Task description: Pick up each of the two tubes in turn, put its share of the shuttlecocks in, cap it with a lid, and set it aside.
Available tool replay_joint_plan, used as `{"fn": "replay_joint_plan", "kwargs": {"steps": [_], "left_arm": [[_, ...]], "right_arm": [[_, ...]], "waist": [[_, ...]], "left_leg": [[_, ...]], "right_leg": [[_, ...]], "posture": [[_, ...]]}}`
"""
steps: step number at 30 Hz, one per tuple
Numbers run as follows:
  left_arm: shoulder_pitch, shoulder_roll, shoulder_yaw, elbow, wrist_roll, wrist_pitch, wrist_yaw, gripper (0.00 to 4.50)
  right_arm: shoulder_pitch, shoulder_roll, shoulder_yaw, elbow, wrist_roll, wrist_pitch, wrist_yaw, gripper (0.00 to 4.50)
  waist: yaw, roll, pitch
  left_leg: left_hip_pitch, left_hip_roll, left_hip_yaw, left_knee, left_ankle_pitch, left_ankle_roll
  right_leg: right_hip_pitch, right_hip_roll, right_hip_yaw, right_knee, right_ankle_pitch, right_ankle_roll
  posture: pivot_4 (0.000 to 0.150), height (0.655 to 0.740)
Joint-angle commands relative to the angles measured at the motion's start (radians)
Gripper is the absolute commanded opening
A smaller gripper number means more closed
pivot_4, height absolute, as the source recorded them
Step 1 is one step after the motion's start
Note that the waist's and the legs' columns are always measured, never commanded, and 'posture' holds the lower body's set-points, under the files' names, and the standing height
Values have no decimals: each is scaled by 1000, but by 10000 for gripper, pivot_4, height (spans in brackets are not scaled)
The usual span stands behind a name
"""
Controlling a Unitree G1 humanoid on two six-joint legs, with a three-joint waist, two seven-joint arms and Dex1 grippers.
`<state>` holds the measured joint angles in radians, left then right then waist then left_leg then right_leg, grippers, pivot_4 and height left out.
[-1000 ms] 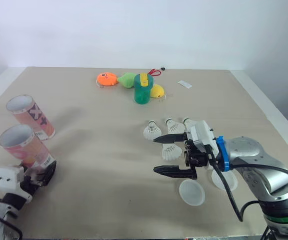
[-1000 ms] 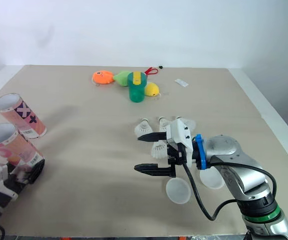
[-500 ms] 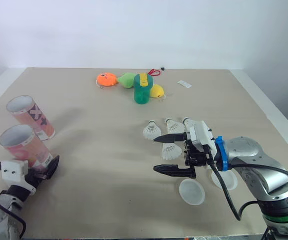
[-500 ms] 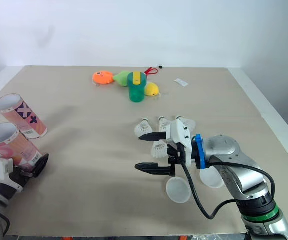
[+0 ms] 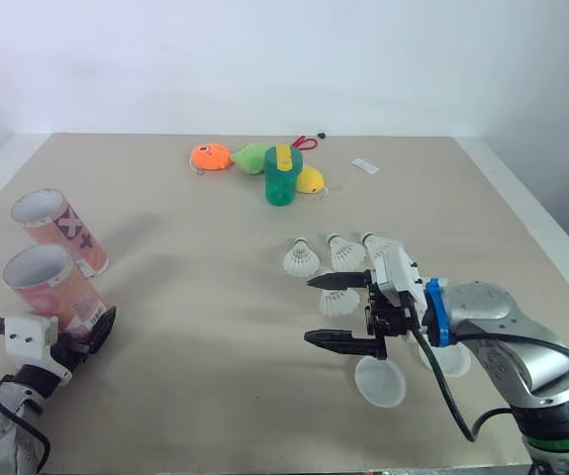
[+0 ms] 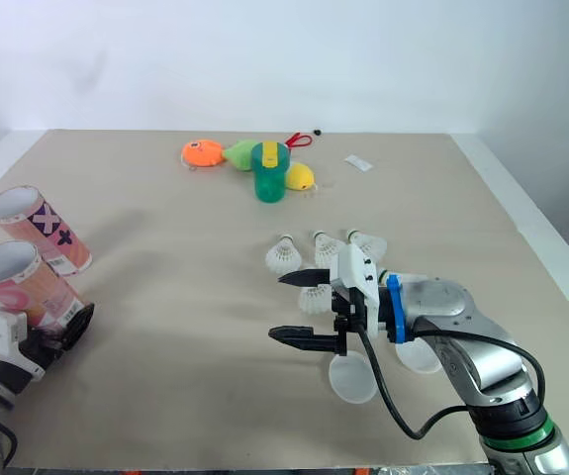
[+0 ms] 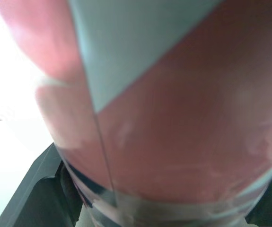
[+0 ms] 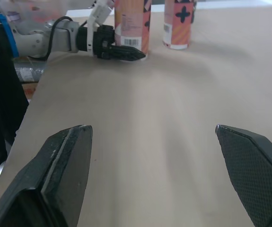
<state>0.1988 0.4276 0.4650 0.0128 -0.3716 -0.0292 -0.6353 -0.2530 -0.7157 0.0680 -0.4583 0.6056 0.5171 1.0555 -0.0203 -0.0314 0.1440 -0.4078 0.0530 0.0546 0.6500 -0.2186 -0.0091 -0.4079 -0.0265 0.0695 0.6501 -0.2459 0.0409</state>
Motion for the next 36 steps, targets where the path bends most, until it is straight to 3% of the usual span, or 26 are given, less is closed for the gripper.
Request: {"fn": "replay_joint_plan", "kwargs": {"steps": [1, 10, 23, 30, 36], "left_arm": [[14, 28, -40, -54, 5, 21, -24, 37194], [-32, 161, -152, -195, -20, 126, -152, 37194], [-201, 360, -245, -212, -66, 272, -351, 37194], [-271, 610, -320, -220, -45, 367, -586, 37194], [-355, 739, -451, -149, 70, 333, -717, 37194]], "right_arm": [[30, -1, -49, -66, 20, -2, -38, 45000], [140, 32, -57, -140, -8, -22, -141, 45000], [288, 96, -117, -255, -99, -140, -309, 45000], [437, 100, -241, -342, -96, -121, -402, 45000], [499, 89, -186, -389, -118, -41, -461, 45000]], "waist": [[0, 0, 0], [-2, -5, 3], [-2, -4, 5], [-2, -5, 6], [-2, -1, 9]], "left_leg": [[0, 0, 0, 0, 0, -1], [-7, -1, 0, 0, -3, -2], [-8, 0, -1, -1, -4, -4], [-8, -1, 0, -1, -5, -5], [-8, -1, 1, -1, -5, -5]], "right_leg": [[0, 0, 0, 0, 0, 0], [-2, -1, 0, -1, -1, -2], [-3, 3, -3, -1, -4, -2], [-3, 3, -3, -1, -5, -3], [-3, 4, -3, -1, -7, 0]], "posture": [[1500, 7400], [1500, 7400], [1500, 7400], [1500, 7400], [1500, 7400]]}}
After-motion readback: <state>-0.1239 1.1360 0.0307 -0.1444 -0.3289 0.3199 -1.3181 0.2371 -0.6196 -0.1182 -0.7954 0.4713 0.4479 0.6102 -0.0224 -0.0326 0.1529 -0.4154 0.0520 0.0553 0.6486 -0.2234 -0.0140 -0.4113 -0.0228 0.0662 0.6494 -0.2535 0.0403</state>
